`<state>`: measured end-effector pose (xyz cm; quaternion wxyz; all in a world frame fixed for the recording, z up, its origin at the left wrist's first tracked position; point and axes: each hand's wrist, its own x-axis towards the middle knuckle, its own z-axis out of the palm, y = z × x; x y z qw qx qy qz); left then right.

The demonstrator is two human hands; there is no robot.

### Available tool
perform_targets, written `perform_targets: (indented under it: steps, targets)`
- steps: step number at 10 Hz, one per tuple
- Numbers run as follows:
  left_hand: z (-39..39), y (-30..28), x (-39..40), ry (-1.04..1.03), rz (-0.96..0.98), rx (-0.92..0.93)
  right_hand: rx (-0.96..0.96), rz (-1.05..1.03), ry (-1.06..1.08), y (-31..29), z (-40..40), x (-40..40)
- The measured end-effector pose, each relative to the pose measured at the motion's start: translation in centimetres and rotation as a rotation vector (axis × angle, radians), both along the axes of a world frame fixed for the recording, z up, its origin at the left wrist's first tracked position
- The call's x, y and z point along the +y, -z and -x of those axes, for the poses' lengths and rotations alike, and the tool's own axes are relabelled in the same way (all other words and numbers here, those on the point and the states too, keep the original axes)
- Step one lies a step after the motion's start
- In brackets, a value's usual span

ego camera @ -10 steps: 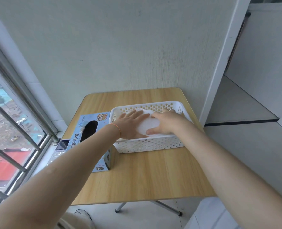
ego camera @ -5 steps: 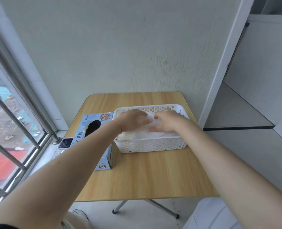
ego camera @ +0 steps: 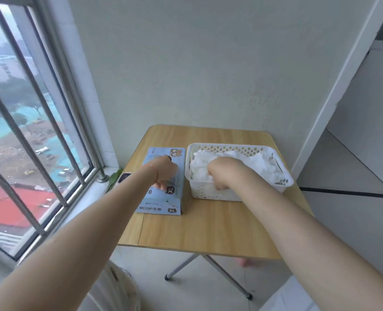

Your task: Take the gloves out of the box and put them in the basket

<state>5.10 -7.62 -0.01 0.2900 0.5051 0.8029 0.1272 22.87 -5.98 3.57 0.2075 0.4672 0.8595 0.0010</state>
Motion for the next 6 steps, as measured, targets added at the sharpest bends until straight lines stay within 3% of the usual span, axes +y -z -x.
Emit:
perform_targets:
  steps: [1,3,6]
  targets:
    - [0.1,1.1,0.6,0.022,-0.020,-0.027,-0.013,-0.029,0.009,0.8,0.8,0.1]
    - [0.1,1.6,2.5,0.065,-0.159,0.157,0.109,-0.189,-0.022,2.1,1.0,1.8]
    - [0.3,2.8,6.5,-0.045,-0.329,0.127,0.242,-0.323,-0.080,3.6,0.7,4.4]
